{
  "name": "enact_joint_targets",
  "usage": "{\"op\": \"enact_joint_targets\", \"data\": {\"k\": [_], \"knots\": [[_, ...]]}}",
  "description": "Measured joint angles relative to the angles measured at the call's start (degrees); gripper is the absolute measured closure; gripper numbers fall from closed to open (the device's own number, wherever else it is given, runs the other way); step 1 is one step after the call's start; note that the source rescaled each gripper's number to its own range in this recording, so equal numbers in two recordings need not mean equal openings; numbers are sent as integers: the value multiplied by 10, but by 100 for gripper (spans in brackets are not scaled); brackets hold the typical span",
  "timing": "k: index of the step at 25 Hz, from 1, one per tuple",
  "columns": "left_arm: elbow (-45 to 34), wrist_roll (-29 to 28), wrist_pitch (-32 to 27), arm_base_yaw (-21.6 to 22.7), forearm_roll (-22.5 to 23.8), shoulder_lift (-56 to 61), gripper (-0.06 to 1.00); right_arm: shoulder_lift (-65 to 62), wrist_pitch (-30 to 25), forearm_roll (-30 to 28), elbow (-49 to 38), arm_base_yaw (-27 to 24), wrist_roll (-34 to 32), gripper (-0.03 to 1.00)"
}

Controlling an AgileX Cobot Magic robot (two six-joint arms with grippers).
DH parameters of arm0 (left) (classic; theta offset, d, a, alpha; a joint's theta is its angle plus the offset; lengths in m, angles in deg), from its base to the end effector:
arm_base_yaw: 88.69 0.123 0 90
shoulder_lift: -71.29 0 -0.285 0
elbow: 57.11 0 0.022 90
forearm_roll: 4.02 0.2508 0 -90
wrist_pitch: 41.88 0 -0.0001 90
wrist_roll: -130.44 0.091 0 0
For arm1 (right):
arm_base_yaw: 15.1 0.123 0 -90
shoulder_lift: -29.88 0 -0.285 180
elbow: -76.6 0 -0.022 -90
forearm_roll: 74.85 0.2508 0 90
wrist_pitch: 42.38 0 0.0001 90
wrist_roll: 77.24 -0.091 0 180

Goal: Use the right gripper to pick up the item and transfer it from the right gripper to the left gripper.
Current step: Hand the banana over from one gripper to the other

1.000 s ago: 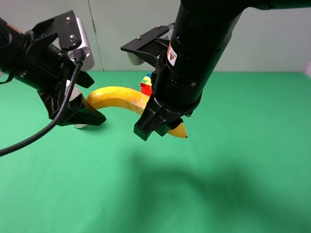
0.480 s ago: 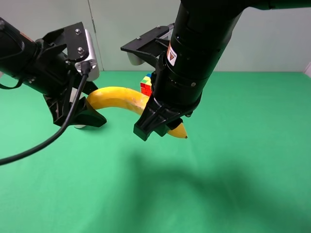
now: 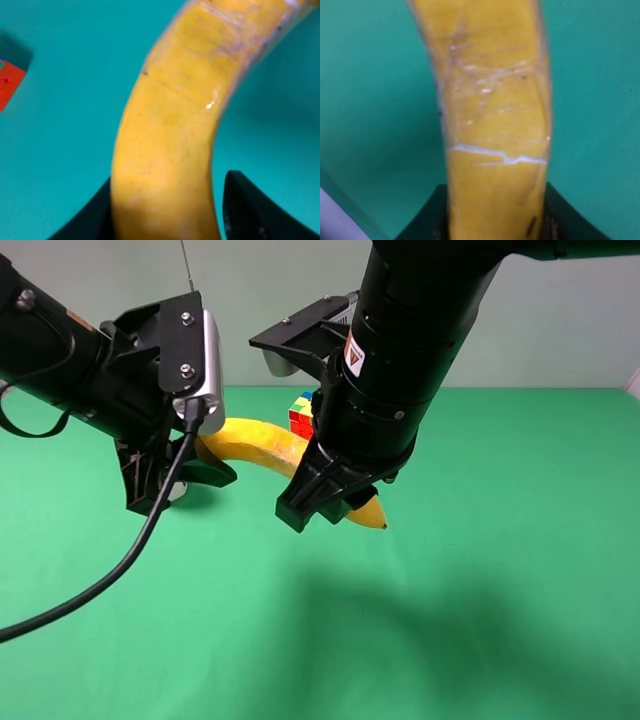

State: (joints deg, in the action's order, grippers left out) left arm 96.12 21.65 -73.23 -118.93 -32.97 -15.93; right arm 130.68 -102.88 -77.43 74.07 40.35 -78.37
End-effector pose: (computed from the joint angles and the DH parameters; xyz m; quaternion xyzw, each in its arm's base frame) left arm 0.2289 -0.1600 0.2563 0.6110 0.7129 -0.0749 0.3359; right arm 0.1888 0.2679 0.2792 -0.4591 0.8769 0.0482 0.1337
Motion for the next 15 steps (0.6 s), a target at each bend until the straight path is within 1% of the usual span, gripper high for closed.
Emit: {"op": "enact_joint_targets", "data": {"k": [3, 15], "knots": [[0, -1, 4, 0, -1, 0, 83, 0, 0, 0, 0, 0, -2, 97], [0, -2, 7, 0, -1, 0, 84, 0, 0, 0, 0, 0, -2, 97]]}}
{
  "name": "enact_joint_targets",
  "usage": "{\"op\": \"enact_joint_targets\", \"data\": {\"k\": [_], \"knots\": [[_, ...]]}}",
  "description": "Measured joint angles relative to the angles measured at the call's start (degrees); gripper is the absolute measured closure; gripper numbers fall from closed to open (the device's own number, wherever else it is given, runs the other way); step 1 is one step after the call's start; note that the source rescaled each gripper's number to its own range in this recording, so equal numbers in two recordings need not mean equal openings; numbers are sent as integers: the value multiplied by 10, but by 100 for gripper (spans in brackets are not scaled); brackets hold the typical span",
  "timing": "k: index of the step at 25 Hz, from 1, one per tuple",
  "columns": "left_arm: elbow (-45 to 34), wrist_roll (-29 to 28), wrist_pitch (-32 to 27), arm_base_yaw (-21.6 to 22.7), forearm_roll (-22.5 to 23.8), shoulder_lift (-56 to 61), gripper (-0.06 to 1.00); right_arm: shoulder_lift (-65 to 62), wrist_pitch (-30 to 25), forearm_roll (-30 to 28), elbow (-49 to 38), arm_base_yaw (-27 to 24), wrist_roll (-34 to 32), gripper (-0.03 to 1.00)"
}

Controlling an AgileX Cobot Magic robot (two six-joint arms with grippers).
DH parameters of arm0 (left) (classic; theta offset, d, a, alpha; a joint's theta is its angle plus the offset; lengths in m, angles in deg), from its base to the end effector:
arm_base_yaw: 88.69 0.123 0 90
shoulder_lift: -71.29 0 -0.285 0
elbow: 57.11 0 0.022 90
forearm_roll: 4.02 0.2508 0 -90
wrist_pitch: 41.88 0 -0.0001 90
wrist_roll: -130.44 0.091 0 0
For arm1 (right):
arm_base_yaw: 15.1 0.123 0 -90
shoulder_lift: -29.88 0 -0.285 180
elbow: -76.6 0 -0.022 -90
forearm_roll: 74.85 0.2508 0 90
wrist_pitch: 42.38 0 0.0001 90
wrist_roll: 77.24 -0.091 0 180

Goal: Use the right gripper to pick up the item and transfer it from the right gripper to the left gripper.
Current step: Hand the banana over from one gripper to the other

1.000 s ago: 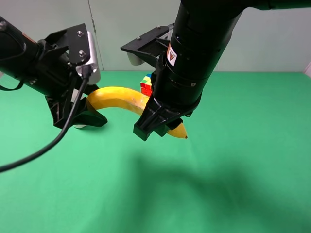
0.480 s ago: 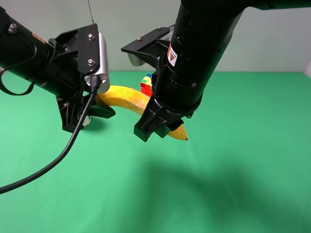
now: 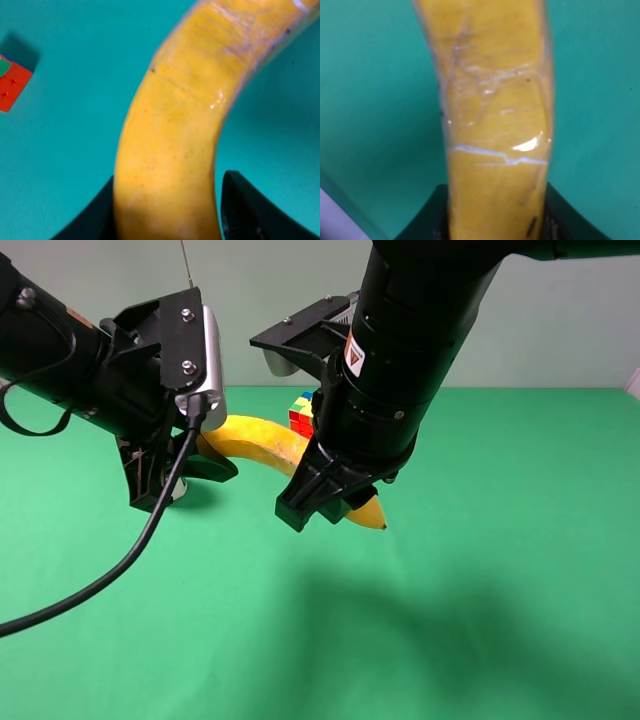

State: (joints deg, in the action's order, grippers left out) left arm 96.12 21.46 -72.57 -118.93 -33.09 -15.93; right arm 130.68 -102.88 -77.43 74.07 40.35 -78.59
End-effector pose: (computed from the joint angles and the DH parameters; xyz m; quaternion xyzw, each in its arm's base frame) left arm 0.2298 -0.1601 0.2568 0.6073 0.7140 -0.0735 0.3406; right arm 0.1888 0.2679 0.2792 -0.4575 0.8778 0.0484 0.1337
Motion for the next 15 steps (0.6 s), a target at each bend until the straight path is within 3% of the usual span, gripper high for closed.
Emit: {"op": "enact_joint_targets", "data": {"k": [6, 7, 9, 10, 12, 15], "knots": [[0, 0, 0, 0, 0, 0, 84, 0, 1, 0, 0, 0, 0, 95], [0, 0, 1, 0, 0, 0, 85, 0, 3, 1, 0, 0, 0, 86], [0, 0, 1, -1, -2, 0, 93, 0, 8, 4, 0, 0, -9, 37], [0, 2, -1, -1, -2, 0, 94, 0, 11, 1, 0, 0, -17, 23], [0, 4, -2, -1, -2, 0, 94, 0, 15, -8, 0, 0, -24, 6], [0, 4, -3, -1, -2, 0, 94, 0, 16, -14, 0, 0, -28, 0]]}}
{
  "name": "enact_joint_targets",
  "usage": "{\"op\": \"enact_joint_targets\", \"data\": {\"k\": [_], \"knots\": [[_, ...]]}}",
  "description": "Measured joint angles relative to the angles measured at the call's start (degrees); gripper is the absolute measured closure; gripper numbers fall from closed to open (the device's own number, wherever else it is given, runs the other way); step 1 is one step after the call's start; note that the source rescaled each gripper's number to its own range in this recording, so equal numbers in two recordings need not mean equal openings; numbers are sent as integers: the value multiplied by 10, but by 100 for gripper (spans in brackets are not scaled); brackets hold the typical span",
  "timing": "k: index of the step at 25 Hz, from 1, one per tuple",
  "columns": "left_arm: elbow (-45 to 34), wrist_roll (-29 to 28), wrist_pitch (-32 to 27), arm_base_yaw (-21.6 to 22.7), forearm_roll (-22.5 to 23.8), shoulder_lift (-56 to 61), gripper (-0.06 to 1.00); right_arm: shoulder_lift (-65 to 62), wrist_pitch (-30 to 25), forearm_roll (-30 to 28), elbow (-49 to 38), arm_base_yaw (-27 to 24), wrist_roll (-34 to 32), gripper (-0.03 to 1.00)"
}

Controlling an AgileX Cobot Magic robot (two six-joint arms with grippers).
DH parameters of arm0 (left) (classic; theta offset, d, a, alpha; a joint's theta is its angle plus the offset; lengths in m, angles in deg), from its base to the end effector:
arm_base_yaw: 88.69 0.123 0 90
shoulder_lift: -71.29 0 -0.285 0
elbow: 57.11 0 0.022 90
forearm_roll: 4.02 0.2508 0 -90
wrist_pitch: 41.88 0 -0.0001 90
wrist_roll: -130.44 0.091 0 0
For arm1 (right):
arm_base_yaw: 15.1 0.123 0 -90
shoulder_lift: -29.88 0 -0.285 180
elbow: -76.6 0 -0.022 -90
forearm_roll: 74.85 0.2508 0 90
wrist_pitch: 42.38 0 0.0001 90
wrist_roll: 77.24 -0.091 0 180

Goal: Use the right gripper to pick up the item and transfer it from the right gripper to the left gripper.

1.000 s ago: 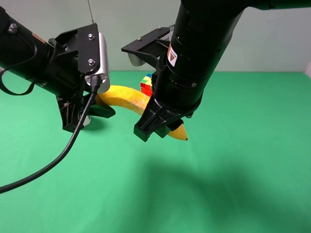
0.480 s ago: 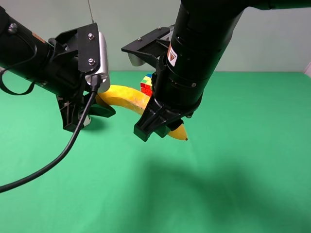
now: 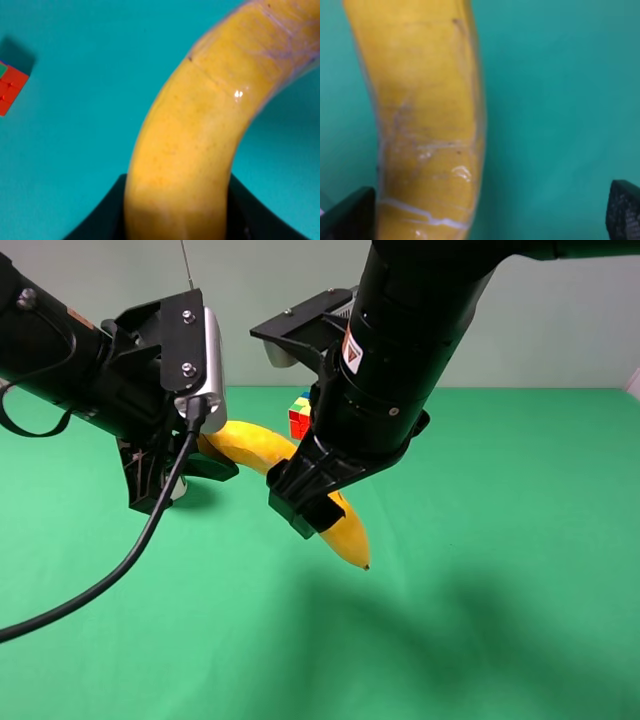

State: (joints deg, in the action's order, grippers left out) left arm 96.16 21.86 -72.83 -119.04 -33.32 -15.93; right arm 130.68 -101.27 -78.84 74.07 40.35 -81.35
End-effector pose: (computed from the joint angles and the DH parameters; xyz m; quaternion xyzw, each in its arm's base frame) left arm 0.2292 -0.1608 0.2569 0.6100 0.7120 -0.0751 0.3396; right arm 0.1918 0.2689 0.2800 -0.4396 0.8842 0.0487 0.1501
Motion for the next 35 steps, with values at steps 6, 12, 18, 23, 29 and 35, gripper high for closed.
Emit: {"op": "enact_joint_targets", "data": {"k": [6, 12, 18, 23, 29, 35], "knots": [[0, 0, -1, -2, 1, 0, 94, 0, -13, -1, 0, 0, -1, -3], [0, 0, 0, -2, -1, 0, 94, -13, -31, -1, 0, 0, -1, -3], [0, 0, 0, -2, -1, 0, 94, -57, -48, -8, 0, 0, -10, -3], [0, 0, 0, -2, -1, 0, 94, -96, -69, -22, 0, 0, -24, -3], [0, 0, 0, -2, -1, 0, 94, -162, -98, -37, 0, 0, -44, -3], [0, 0, 0, -2, -1, 0, 94, -251, -104, -49, -30, 0, -70, -3]]}}
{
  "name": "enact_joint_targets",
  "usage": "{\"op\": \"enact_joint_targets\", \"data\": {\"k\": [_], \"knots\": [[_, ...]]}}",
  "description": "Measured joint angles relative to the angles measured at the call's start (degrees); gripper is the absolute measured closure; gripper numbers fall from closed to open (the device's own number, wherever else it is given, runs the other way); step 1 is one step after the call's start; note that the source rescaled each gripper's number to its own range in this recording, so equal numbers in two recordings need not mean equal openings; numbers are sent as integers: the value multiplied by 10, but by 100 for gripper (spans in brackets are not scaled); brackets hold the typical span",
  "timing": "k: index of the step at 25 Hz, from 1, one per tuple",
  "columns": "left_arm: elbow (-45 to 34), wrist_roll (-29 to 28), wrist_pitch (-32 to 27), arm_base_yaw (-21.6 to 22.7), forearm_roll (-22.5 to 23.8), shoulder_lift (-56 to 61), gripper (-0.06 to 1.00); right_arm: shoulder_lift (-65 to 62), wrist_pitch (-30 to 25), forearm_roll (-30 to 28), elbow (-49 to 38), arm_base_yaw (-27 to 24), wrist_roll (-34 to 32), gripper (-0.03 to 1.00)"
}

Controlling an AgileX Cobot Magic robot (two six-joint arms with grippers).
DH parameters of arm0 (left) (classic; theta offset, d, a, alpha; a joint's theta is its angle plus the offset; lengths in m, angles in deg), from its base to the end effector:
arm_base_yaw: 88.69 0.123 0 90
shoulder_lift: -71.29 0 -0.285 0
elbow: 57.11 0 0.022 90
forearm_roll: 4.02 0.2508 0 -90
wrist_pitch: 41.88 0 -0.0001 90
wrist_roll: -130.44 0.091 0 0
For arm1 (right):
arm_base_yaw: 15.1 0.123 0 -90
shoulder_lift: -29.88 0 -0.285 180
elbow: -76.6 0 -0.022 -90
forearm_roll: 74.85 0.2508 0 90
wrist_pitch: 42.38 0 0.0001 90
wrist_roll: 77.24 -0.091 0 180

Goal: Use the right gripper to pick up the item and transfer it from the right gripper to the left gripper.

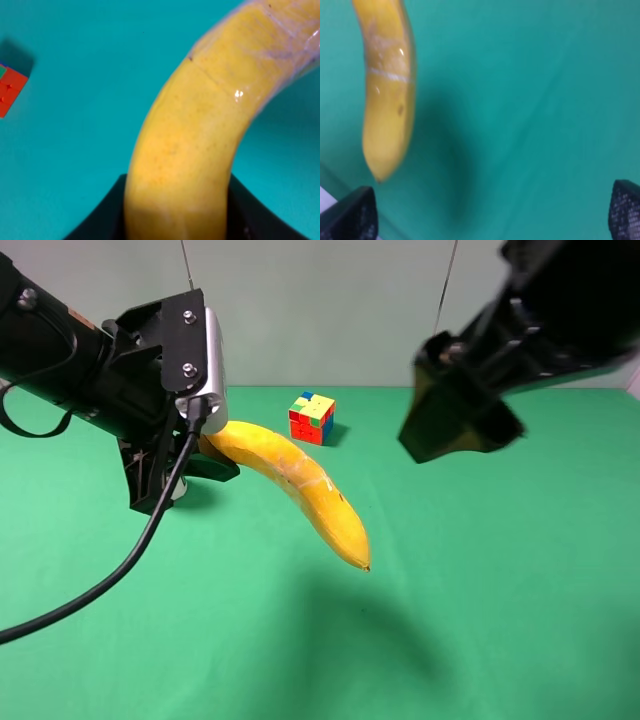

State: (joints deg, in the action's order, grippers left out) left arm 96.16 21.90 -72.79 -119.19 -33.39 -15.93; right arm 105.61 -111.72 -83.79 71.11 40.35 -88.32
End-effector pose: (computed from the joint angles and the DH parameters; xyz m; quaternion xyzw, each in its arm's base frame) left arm 0.2288 -0.1614 0.2570 0.6107 0.7112 -0.0756 0.3400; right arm 0.1350 0.1727 0.3810 -0.3716 0.8898 0.0741 0.2543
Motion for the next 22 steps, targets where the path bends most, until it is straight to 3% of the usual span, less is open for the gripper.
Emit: {"op": "enact_joint_targets", "data": {"k": [10, 22], "knots": [[0, 0, 0, 0, 0, 0, 94, -255, -2, -27, -189, 0, -48, -3], [0, 0, 0, 0, 1, 0, 94, -522, -4, -68, -308, 0, -43, -3]]}}
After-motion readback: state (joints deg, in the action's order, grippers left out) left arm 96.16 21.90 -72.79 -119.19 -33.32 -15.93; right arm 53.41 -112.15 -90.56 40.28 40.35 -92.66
